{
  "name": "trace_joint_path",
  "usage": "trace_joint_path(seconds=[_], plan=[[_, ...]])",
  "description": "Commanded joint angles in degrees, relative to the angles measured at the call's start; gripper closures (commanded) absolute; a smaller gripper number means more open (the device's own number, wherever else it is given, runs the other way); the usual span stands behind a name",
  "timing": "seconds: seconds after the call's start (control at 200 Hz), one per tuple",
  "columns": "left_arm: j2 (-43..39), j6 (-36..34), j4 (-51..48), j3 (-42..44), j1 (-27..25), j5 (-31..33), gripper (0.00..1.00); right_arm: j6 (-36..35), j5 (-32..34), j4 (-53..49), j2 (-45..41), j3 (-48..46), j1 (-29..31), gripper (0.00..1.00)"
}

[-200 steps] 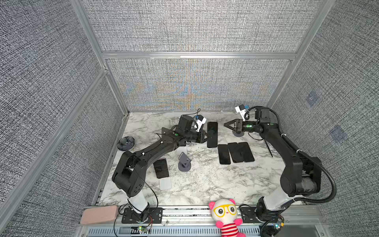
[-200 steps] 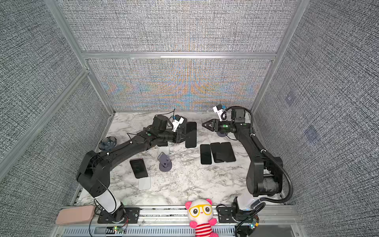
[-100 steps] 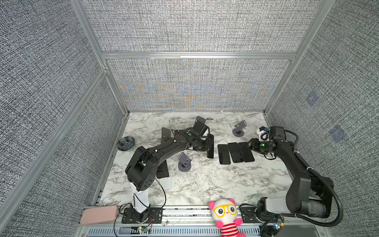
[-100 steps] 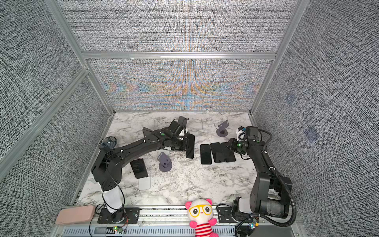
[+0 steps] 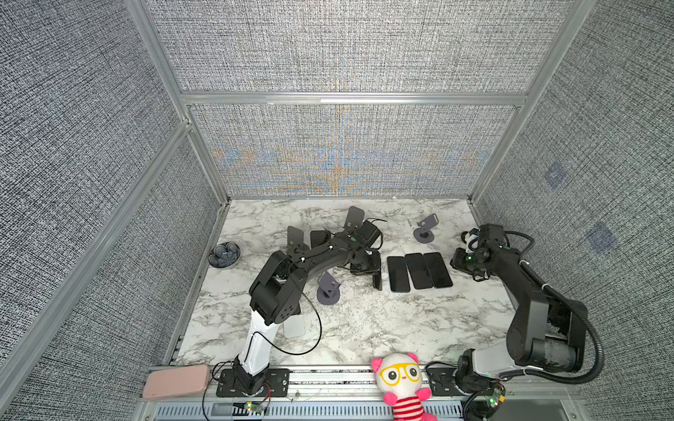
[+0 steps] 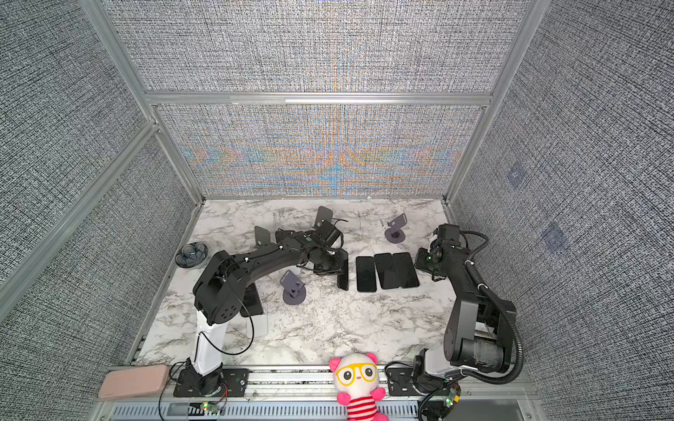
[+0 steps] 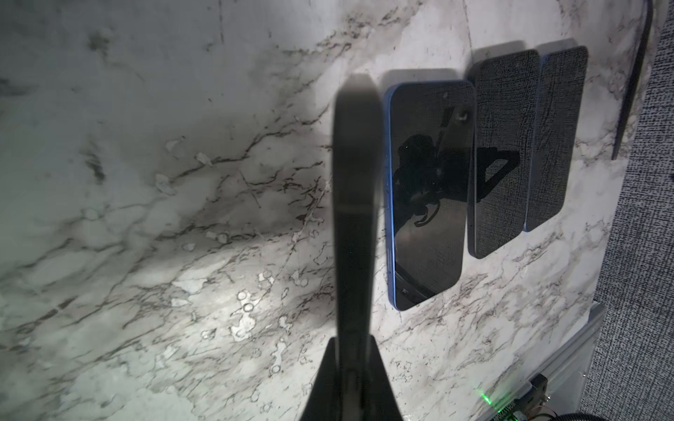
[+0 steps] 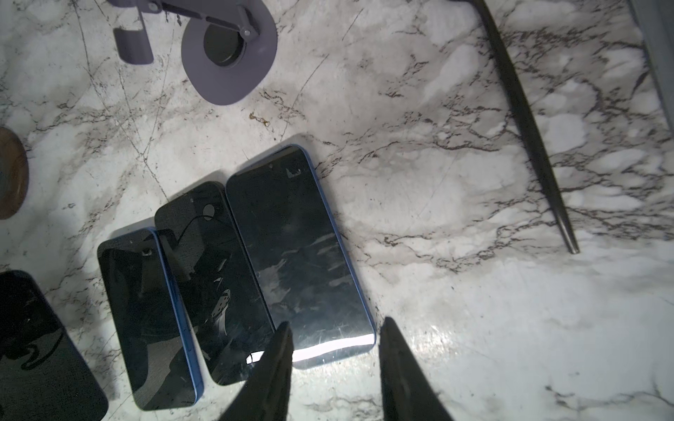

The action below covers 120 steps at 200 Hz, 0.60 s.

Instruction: Remove the phone from the phone stand

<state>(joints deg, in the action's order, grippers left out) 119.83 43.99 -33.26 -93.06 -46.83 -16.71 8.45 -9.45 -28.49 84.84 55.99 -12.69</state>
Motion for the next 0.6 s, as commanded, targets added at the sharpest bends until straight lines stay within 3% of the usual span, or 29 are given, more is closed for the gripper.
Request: trace_joint_path(seconds=[0.0, 0.33, 0.595], plan=[[1.14, 1.14, -0.42, -1.45, -0.06, -1.91, 1.0, -1.34, 1.44, 0.08, 0.94, 0.52, -0.04, 0.64], [3.33, 4.4, 3.36, -0.56, -0.19, -6.57, 1.0, -2.56, 1.37, 0.08, 2.14, 3.14, -0.13, 0.64], [5.36, 4.34, 2.85, -1.79, -0.19, -6.11, 1.0, -3.49, 0.23, -0.45, 3.99, 3.86, -0.31, 0.63]])
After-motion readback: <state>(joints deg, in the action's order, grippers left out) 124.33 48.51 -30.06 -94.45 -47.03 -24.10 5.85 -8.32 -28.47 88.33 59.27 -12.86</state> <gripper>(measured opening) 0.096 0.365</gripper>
